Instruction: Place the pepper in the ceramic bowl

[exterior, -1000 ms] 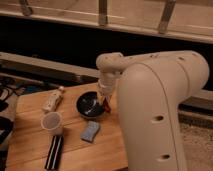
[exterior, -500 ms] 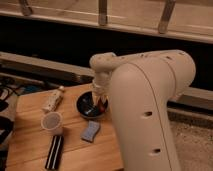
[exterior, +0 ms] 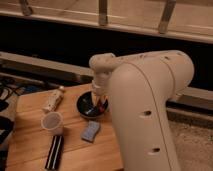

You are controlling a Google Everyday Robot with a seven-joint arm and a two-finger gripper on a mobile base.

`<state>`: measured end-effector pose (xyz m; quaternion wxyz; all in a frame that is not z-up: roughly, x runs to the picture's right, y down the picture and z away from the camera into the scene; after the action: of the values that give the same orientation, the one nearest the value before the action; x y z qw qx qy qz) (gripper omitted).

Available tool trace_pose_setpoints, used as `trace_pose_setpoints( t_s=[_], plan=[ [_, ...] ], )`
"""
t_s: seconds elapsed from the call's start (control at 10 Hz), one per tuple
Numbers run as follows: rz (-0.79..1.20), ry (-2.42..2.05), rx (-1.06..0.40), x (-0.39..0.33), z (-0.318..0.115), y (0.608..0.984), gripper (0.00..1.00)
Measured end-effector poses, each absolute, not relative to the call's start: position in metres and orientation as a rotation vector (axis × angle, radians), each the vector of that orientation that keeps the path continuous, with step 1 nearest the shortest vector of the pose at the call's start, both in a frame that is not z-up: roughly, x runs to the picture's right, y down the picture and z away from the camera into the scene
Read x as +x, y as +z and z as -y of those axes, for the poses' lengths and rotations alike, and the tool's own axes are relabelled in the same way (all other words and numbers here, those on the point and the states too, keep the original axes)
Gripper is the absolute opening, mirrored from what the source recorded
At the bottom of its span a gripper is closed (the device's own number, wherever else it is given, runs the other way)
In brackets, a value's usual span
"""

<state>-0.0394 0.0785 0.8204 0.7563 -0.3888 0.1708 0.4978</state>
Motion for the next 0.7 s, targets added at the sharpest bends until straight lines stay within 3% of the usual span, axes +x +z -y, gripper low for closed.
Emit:
trace_pose_setpoints(
  t_s=[0.3,0.7],
  plan=[
    [-0.372,1.083,-0.854,-0.0453,-0.0798,0.821,0.84],
    [-0.367,1.076,-0.86,-0.048,-0.0814,0.8196,0.87]
  ],
)
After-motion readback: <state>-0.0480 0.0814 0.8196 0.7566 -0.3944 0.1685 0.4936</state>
